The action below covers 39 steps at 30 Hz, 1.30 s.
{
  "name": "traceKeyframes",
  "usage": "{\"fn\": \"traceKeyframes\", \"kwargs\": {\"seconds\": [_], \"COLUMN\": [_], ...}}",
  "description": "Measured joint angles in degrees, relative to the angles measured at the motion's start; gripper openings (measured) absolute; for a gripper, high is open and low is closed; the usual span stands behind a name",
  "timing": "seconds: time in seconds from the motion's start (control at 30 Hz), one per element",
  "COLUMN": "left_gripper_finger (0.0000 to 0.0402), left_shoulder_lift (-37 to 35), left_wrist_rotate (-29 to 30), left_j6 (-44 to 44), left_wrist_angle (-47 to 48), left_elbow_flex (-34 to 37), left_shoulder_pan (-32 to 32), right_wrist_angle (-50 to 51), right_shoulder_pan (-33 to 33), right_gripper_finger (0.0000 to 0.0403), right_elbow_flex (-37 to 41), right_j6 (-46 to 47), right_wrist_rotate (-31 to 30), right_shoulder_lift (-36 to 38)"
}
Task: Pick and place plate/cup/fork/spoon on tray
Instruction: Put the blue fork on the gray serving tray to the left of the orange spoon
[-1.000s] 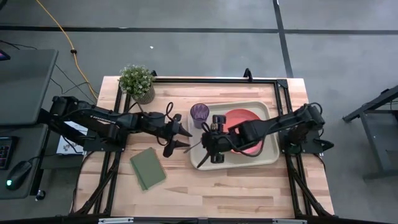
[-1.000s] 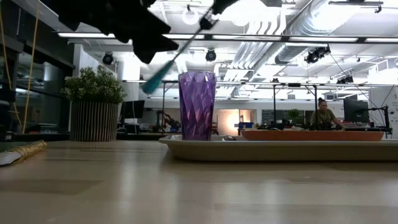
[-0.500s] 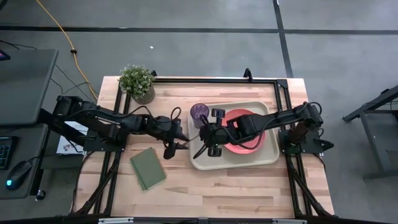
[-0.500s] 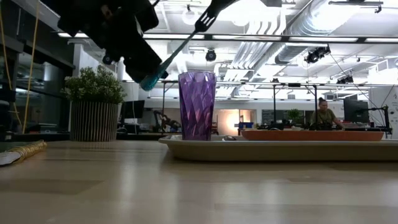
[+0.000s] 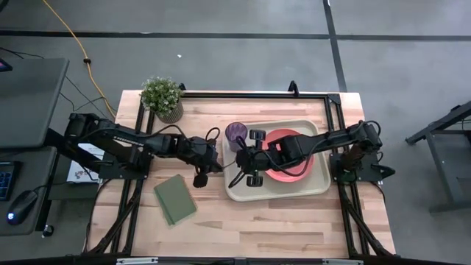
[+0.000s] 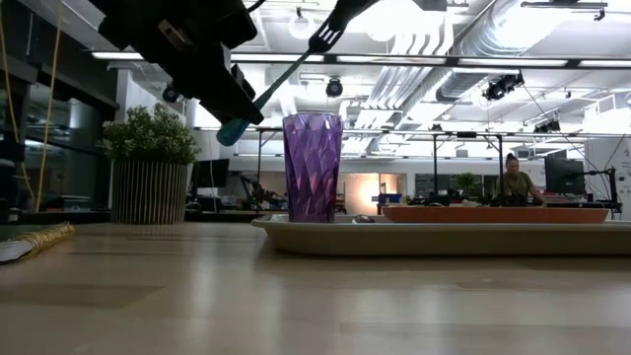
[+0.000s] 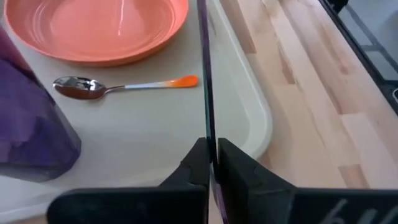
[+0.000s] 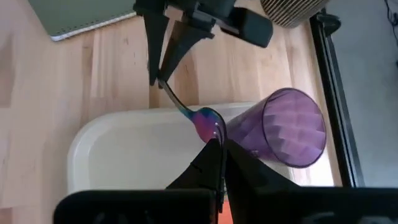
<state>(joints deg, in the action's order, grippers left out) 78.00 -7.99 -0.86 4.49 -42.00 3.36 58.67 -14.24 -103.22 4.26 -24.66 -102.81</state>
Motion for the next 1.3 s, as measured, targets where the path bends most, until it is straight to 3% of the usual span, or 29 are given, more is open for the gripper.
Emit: {"fn": "traceKeyframes", "kwargs": {"seconds": [0.17,0.4,0.57,0.73,0.9,1.03,1.1,1.17,1.3], "left_gripper_finger": [0.0001,0.0,0.0,0.0,0.0,0.0,0.0,0.0,0.0], "left_shoulder_lift": [-0.15,-0.21,-0.74,-2.64,-3.54,-0.72,1.64,4.43,11.69], "left_wrist_rotate": [0.07,1.23,1.33,-5.82,-6.9,-4.34,-0.35,5.56,12.14], "left_j6": [0.26,0.25,1.55,3.5,-0.19,-7.81,-9.65,-9.44,-9.01], "left_wrist_angle": [0.84,4.87,4.75,-7.14,-27.24,-48.81,-53.31,-56.47,-63.01], "left_elbow_flex": [-0.14,0.22,0.22,2.68,6.71,11.19,12.12,12.17,11.8], "left_shoulder_pan": [0.02,-0.09,-0.02,-0.02,-0.03,-1.63,-3.3,-5.19,-7.37], "right_wrist_angle": [6.53,17.26,26.51,23.21,5.63,-20.03,-39.71,-60.75,-93.64], "right_shoulder_pan": [-0.03,-2.18,-5.12,-11.32,-17.06,-17.31,-15.54,-13.29,-9.62], "right_gripper_finger": [0.0024,0.0127,0.0184,0.0207,0.0209,0.0209,0.0209,0.0209,0.0209], "right_elbow_flex": [0.02,0.02,0.02,3.05,19.59,38.22,46.75,53.66,61.74], "right_j6": [3.72,10.18,22.43,27.79,25.15,19.0,12.12,4.09,-8.5], "right_wrist_rotate": [0.82,-6.58,-8.23,-13.51,-24.45,-29.35,-26.61,-20.09,-8.15], "right_shoulder_lift": [0.31,4.55,8.84,12.19,17.47,22.49,24.19,24.82,24.8]}}
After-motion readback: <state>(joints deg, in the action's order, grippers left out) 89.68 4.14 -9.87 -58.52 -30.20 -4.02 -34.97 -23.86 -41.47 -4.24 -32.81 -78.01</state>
